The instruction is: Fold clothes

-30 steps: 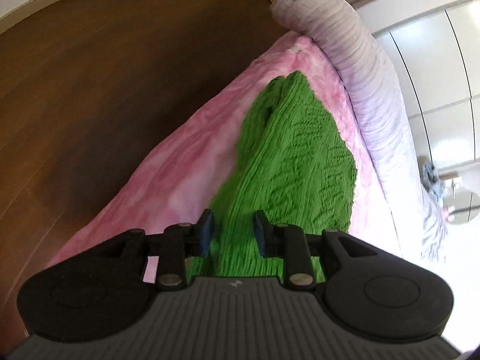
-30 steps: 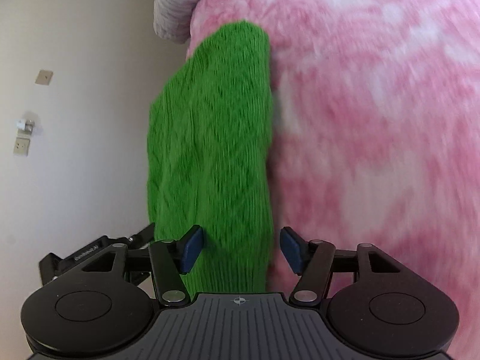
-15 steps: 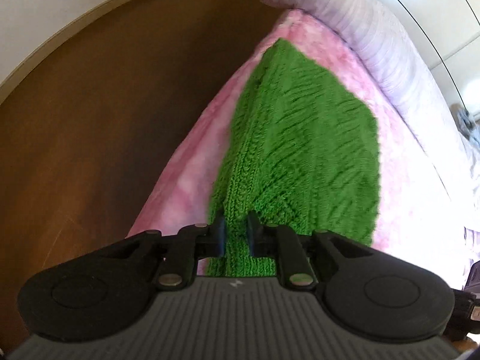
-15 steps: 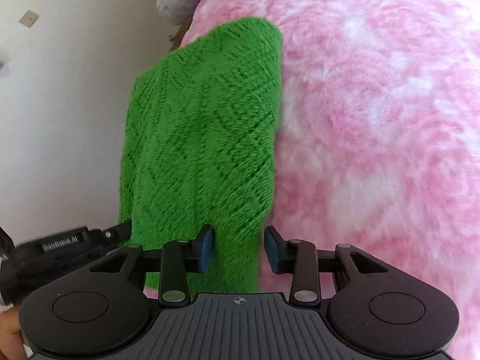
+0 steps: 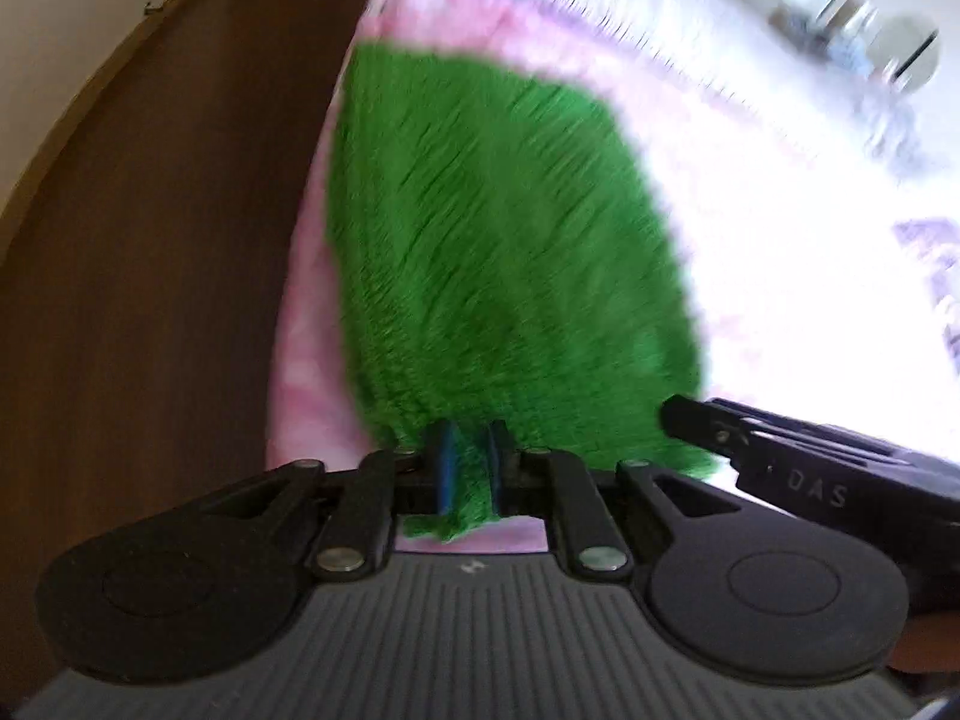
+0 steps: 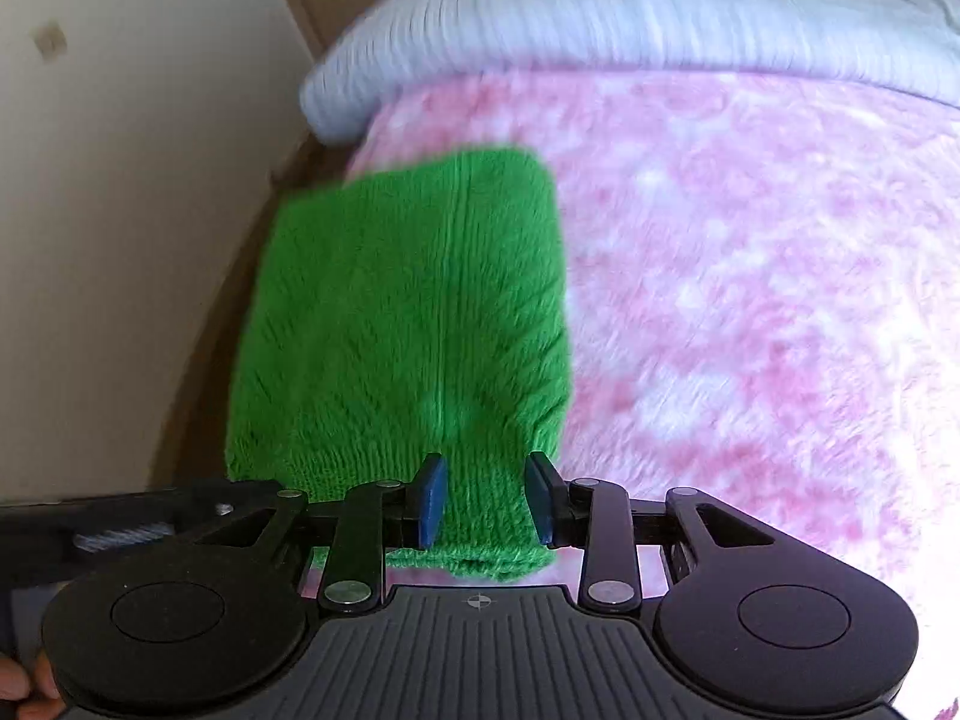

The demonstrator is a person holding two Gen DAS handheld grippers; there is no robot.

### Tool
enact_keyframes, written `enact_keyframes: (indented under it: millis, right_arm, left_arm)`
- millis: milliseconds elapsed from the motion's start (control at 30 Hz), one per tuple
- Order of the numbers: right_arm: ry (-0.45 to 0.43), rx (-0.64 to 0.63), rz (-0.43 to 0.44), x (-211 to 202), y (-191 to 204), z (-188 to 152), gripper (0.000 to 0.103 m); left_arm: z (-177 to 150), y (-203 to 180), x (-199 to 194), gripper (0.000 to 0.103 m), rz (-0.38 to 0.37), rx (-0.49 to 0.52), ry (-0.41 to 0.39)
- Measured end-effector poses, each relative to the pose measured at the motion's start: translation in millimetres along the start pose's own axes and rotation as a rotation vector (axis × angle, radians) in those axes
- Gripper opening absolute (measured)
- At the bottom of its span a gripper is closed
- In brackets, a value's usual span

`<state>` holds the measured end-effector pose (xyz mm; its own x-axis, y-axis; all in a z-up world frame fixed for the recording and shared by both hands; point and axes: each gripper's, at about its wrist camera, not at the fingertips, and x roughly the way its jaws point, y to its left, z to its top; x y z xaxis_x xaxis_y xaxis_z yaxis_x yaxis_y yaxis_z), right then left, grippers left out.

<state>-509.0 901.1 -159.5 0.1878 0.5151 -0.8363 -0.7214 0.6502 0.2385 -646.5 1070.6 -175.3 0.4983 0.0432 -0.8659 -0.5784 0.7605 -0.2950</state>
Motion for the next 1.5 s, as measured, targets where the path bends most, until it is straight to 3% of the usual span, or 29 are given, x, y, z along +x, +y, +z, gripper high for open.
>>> enact_keyframes:
  millis: [133,300,400,500,633,700,767,800,867,967,1133,1200,1267,1400,1500]
  right_arm:
    - [0.010,0.009,0.002,-6.4,-0.7,4.6,0.034]
    - [0.003,0.038,0.021,-27.5,-7.8,15.4,0.034]
    - [-0.039,0.001,-0.002,-25.5,-7.4,34.2,0.034]
    - [-0.021,-0.020,-0.002,0.3,-6.0,46.7,0.034]
    - [0.052,-0.105,-0.008,31.9,-5.6,43.1,0.034]
    - [0.097,-0.119,0.006,31.2,-7.1,54.6,0.034]
    - [0.099,-0.082,0.030,17.8,-12.1,77.5,0.034]
    - [0.056,-0.074,0.047,11.0,-13.2,90.2,0.034]
    - [0.000,-0.077,0.062,6.9,-12.2,115.6,0.034]
    - [0.006,-0.102,0.068,32.9,-6.2,141.6,0.034]
    - [0.084,-0.169,0.024,89.5,-5.1,131.9,0.034]
    - [0.104,-0.186,0.020,89.6,-3.5,130.7,0.034]
    - [0.128,-0.167,0.042,85.4,-6.4,145.6,0.034]
    - [0.000,-0.113,0.074,74.5,-15.2,180.8,0.034]
    - [-0.032,-0.117,0.070,94.7,-13.2,200.5,0.034]
  left_arm:
    - [2.0,23.3,-2.0,0.004,-0.082,-0.127,0.022]
    - [28.9,19.1,-33.1,0.002,-0.051,-0.148,-0.018]
    - [50.2,4.2,-32.8,0.005,-0.035,-0.095,-0.068]
    - [54.3,-5.5,-3.1,0.007,0.057,-0.029,-0.003]
    - [45.1,-0.9,12.3,0.007,0.093,-0.064,0.016]
    - [54.7,7.2,3.1,0.006,0.066,-0.155,0.051]
    - [71.3,12.0,-13.3,0.006,0.035,-0.210,0.022]
    - [80.9,11.1,-19.4,0.006,0.030,-0.214,0.001]
    - [98.0,5.5,-20.1,0.006,0.052,-0.176,-0.020]
    - [102.1,6.1,3.1,0.006,0.090,-0.154,0.007]
    - [110.8,8.9,39.3,0.007,0.147,-0.128,0.053]
    - [122.4,16.0,35.4,0.005,0.129,-0.170,0.078]
    - [129.5,12.7,20.0,0.005,0.133,-0.147,0.041]
    - [162.3,1.1,12.8,0.005,0.110,-0.062,-0.043]
    - [179.7,-6.2,40.4,0.005,0.132,0.010,-0.033]
